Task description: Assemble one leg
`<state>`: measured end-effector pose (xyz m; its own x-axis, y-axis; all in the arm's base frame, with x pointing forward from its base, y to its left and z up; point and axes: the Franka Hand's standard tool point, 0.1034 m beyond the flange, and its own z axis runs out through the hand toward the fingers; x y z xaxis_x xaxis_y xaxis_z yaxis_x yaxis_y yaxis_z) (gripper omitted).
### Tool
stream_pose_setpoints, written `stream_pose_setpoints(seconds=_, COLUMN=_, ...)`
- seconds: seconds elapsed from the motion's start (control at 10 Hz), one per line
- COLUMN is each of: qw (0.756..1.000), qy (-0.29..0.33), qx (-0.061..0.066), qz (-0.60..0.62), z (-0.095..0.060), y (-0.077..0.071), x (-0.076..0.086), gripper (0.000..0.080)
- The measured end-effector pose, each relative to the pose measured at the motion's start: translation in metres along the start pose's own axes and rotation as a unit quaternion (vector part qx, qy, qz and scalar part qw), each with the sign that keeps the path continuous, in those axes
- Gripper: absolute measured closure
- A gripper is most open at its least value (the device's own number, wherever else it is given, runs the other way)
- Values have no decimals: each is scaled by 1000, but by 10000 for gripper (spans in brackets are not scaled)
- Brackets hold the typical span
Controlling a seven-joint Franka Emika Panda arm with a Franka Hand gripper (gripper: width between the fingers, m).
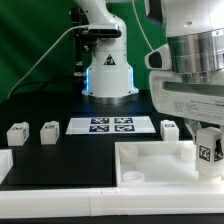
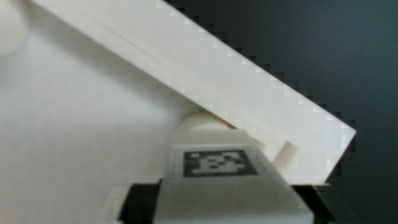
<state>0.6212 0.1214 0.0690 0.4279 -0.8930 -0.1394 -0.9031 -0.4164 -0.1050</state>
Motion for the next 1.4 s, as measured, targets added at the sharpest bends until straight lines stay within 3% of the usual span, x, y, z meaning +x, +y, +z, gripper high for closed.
stream_pose_setpoints(seconds=0.2, qw=995, qy=-8, qx=3, qz=103, z=0, y=0, x=-1, gripper=505)
stream_pose_setpoints(seconds=0.4, qw=964, qy=-19, qx=15, qz=264, z=1, y=-2, x=0, gripper=505)
stream_pose_setpoints(seconds=0.5, qw=945, qy=-21, qx=32, qz=324, z=1, y=-1, x=0, gripper=505)
stream_pose_setpoints(seconds=0.6, qw=953, qy=-20, qx=33, qz=300, z=2, y=-1, x=0, gripper=505)
stream_pose_setpoints(seconds=0.7, qw=959, qy=-19, qx=33, qz=280, z=2, y=-1, x=0, gripper=409)
stream_pose_setpoints(seconds=0.8, qw=962, qy=-19, qx=32, qz=271, z=2, y=-1, x=-1, gripper=409)
stream_pose_setpoints(seconds=0.9, qw=982, qy=-17, qx=29, qz=189, z=3, y=0, x=-2, gripper=218)
stream_pose_setpoints(seconds=1.0, qw=995, qy=-17, qx=25, qz=98, z=4, y=1, x=-3, gripper=171)
stream_pose_setpoints(seconds=1.2, qw=998, qy=-13, qx=13, qz=-57, z=5, y=3, x=-7, gripper=154)
stream_pose_setpoints(seconds=1.4, qw=990, qy=-11, qx=14, qz=-137, z=5, y=3, x=-5, gripper=151)
